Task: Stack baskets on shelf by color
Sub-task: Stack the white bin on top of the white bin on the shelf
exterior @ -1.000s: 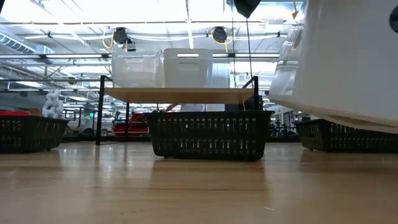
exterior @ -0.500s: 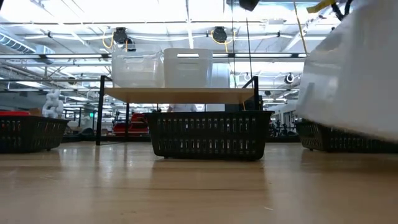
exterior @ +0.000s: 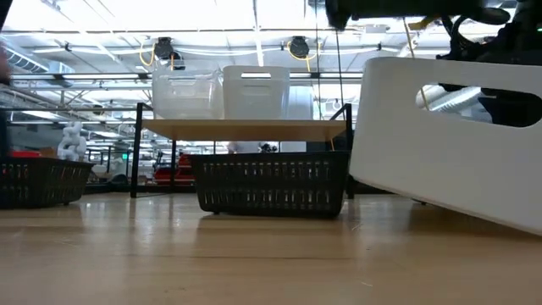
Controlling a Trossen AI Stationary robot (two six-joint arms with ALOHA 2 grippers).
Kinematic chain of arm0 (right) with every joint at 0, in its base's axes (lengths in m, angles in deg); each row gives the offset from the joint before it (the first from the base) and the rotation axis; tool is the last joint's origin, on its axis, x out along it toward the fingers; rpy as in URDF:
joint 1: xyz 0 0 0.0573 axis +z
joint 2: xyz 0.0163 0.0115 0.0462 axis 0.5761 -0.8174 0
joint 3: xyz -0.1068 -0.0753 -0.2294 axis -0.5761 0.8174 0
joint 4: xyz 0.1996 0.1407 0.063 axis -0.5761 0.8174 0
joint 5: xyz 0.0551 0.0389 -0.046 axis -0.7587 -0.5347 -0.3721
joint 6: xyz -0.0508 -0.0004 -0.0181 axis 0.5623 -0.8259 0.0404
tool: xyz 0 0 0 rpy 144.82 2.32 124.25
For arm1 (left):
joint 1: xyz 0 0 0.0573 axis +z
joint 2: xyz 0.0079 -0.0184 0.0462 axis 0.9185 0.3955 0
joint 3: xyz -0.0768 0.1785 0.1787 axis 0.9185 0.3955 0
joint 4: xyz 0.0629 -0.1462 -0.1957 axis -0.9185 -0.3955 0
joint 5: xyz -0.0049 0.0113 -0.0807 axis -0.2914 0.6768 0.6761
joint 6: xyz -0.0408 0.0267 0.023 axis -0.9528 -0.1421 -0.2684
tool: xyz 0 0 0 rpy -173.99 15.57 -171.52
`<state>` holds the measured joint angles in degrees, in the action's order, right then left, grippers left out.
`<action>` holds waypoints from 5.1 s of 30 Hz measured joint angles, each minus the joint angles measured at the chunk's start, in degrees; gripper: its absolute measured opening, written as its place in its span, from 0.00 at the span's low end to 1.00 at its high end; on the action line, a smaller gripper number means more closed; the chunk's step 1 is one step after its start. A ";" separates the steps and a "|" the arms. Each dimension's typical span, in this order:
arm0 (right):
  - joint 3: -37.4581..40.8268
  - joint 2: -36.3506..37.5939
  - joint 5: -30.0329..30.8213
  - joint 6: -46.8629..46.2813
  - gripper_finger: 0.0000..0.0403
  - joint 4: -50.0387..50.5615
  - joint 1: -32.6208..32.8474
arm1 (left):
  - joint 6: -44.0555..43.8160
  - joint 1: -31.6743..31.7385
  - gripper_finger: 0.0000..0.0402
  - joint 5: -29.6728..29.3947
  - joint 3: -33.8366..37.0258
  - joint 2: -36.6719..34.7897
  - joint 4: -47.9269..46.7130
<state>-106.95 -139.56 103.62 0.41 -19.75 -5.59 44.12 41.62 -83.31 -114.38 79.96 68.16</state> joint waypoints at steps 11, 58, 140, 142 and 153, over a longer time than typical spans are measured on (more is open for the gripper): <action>0.00 -0.09 0.41 0.40 0.01 -1.13 -1.18 | -0.53 1.64 0.60 7.19 -0.07 4.38 -7.09; 0.07 33.49 21.89 68.95 0.36 -44.51 8.67 | 12.17 1.68 0.01 1.06 0.02 -18.23 -18.00; 19.78 35.82 25.94 101.95 0.51 -77.80 4.87 | 22.47 48.41 0.01 17.82 -12.96 -25.13 -49.08; 19.78 35.80 25.94 100.99 0.51 -77.09 4.87 | 22.22 48.48 0.01 17.49 -12.96 -25.10 -50.22; 19.78 35.82 25.90 96.86 0.51 -76.63 4.87 | 21.98 48.20 0.01 17.87 -12.96 -25.10 -55.46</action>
<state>-87.17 -103.73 129.52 97.27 -96.38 -0.72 66.10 89.82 -65.44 -127.35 54.86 12.71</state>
